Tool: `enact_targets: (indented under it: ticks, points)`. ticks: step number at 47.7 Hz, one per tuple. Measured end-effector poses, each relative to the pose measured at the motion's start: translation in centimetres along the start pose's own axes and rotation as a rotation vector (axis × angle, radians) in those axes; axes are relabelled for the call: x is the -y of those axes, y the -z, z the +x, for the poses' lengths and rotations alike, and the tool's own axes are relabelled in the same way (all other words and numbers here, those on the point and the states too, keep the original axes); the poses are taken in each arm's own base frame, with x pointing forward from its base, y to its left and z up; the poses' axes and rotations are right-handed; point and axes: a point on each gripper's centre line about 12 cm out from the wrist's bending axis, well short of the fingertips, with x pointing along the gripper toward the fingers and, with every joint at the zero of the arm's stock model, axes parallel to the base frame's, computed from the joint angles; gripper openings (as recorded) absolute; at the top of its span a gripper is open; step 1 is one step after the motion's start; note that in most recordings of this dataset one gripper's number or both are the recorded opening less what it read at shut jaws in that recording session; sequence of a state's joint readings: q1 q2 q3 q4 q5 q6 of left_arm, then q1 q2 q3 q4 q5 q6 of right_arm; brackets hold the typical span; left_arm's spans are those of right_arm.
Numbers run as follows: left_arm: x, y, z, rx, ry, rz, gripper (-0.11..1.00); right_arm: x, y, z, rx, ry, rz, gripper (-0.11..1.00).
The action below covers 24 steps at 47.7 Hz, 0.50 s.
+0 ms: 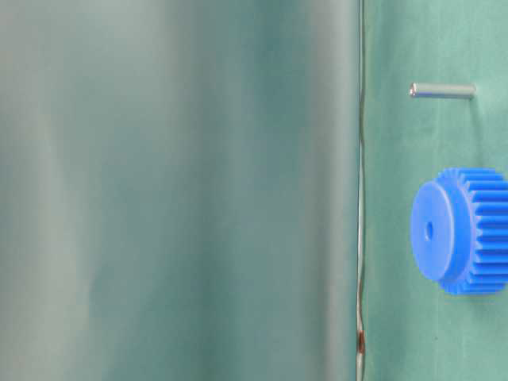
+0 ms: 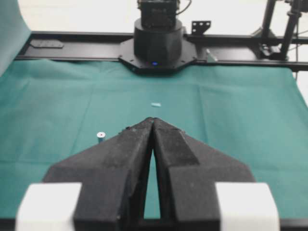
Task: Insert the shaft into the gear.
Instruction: 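Move the right gripper left toward the small silver shaft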
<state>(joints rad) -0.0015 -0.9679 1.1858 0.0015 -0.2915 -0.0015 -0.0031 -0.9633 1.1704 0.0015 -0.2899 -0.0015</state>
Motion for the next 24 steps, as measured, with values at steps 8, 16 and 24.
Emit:
enact_targets:
  ticks: [8,16,24]
  points:
    - [0.1,-0.2,0.1,-0.017,0.005,0.009,0.0,0.0,-0.1,0.0,-0.006,0.0,-0.003,0.02]
    - [0.1,-0.2,0.2,-0.018,0.005,0.01,0.0,0.4,0.1,0.4,-0.046,0.019,-0.006,0.02]
    - [0.1,-0.2,0.2,-0.018,0.005,0.01,0.0,1.7,1.0,1.5,-0.109,0.078,-0.007,0.02]
